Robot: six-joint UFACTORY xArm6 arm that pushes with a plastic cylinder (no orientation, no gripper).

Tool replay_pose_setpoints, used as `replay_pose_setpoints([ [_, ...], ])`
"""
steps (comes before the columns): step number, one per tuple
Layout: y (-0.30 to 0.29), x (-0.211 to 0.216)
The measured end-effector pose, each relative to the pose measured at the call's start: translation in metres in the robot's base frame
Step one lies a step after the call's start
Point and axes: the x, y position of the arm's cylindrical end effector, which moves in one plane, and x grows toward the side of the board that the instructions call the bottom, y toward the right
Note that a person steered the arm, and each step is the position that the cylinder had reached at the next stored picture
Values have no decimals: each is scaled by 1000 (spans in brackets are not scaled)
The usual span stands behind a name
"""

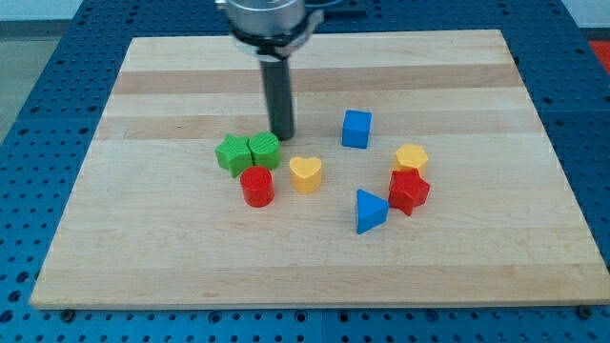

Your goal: Put the blue cube to the top of the yellow hexagon

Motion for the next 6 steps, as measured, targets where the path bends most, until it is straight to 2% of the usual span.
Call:
replay_pose_setpoints([
  [3,105,-1],
  [4,105,2],
  [6,101,68],
])
